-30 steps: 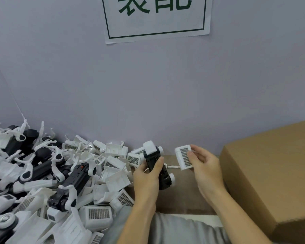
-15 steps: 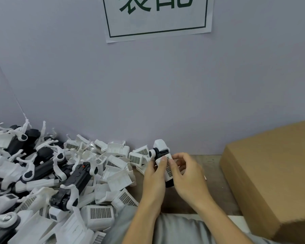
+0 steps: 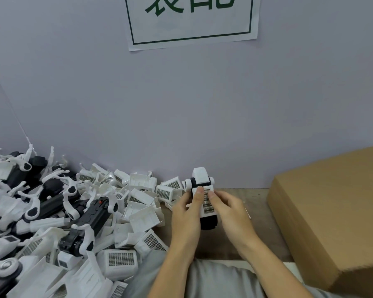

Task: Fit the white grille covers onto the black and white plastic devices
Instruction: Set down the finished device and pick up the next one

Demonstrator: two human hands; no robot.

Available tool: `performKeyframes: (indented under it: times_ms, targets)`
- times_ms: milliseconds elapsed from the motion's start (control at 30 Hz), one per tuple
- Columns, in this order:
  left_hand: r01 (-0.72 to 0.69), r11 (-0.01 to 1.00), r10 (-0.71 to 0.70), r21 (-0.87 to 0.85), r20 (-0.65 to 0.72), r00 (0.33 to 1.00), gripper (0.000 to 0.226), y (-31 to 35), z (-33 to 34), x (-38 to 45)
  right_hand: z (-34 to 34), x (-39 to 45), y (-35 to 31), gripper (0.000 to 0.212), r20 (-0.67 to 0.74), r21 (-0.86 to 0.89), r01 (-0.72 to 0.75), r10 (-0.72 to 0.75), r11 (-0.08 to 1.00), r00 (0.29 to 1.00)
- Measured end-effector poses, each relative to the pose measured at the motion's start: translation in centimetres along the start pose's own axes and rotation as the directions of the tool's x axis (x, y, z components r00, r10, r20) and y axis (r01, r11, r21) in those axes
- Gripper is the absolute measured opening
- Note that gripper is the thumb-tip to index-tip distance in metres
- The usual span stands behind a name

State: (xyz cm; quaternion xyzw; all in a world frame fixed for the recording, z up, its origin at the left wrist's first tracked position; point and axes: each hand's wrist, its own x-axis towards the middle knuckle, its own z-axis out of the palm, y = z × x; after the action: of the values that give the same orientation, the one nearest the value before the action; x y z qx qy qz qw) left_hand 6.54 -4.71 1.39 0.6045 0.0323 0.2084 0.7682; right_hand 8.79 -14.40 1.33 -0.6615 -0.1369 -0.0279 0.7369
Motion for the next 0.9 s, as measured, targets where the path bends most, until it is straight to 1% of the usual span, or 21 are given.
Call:
performKeyframes:
  times_ms: [67,100,200,267,333,400,433,467,533,600,667,733,800,867,900]
  targets:
    - [0.028,0.999,-0.027,-0.041,0.018,0.999,0.020,0.22,-0.02,-0.11,-0.24,-0.05,-0.10,0.020,0.046,0.080,-0.045,0.042,0.996,0.998]
    - [0.039,0.998,-0.037,-0.057,0.028,0.999,0.020,0.31,-0.05,-0.13,-0.32,-0.03,-0.06,0.021,0.056,0.093,-0.056,0.051,0.994,0.997]
    - [0.039,0.998,-0.037,-0.046,0.050,0.998,0.020,0.36,-0.07,-0.23,-0.38,0.16,-0.03,0.019,0.030,0.062,-0.049,0.047,0.997,0.998]
    - [0.002,1.000,-0.002,-0.005,0.051,0.999,0.018,0.32,-0.01,-0.29,-0.51,0.27,0.03,0.017,-0.005,0.033,-0.022,0.023,0.999,1.000]
    - [-0.023,1.000,0.022,0.020,0.035,0.999,0.020,0.34,0.11,-0.34,-0.51,0.22,0.02,0.015,-0.009,0.041,-0.005,0.005,0.999,1.000]
    - [-0.012,0.999,0.012,0.037,0.010,1.000,0.028,0.33,0.21,-0.36,-0.44,0.12,0.07,0.031,0.010,0.071,-0.005,0.005,0.997,1.000]
    - [-0.007,0.999,0.007,0.041,0.009,1.000,0.031,0.31,0.22,-0.35,-0.44,0.15,0.09,0.035,0.027,0.091,-0.010,0.008,0.996,1.000]
    - [-0.005,0.999,0.005,0.045,0.012,1.000,0.032,0.31,0.23,-0.38,-0.37,0.11,0.03,0.032,0.050,0.113,-0.019,0.014,0.993,0.999]
    - [-0.012,0.999,0.011,0.044,0.026,1.000,0.028,0.35,0.21,-0.42,-0.33,0.10,0.14,0.027,0.085,0.130,-0.044,0.034,0.990,0.996]
    - [-0.017,0.999,0.015,0.038,0.061,0.998,0.019,0.39,0.12,-0.52,-0.39,0.15,0.27,0.025,0.061,0.117,-0.057,0.050,0.992,0.997]
    - [-0.015,0.999,0.011,0.034,0.105,0.994,0.016,0.49,0.05,-0.62,-0.57,0.27,0.45,0.024,0.060,0.167,-0.086,0.077,0.982,0.995]
    - [-0.020,0.999,0.016,0.026,0.128,0.992,0.017,0.51,0.00,-0.63,-0.85,0.35,0.41,0.023,0.110,0.262,-0.137,0.111,0.955,0.988]
    - [-0.034,0.999,0.031,0.027,0.125,0.992,0.018,0.53,0.03,-0.66,-1.09,0.40,0.39,0.030,0.151,0.324,-0.180,0.137,0.929,0.979]
    - [-0.051,0.998,0.047,0.038,0.106,0.993,0.019,0.51,0.13,-0.66,-1.05,0.43,0.42,0.038,0.156,0.334,-0.193,0.148,0.923,0.977]
    - [-0.055,0.997,0.051,0.046,0.092,0.994,0.020,0.45,0.16,-0.66,-0.97,0.43,0.47,0.038,0.146,0.323,-0.187,0.146,0.928,0.978]
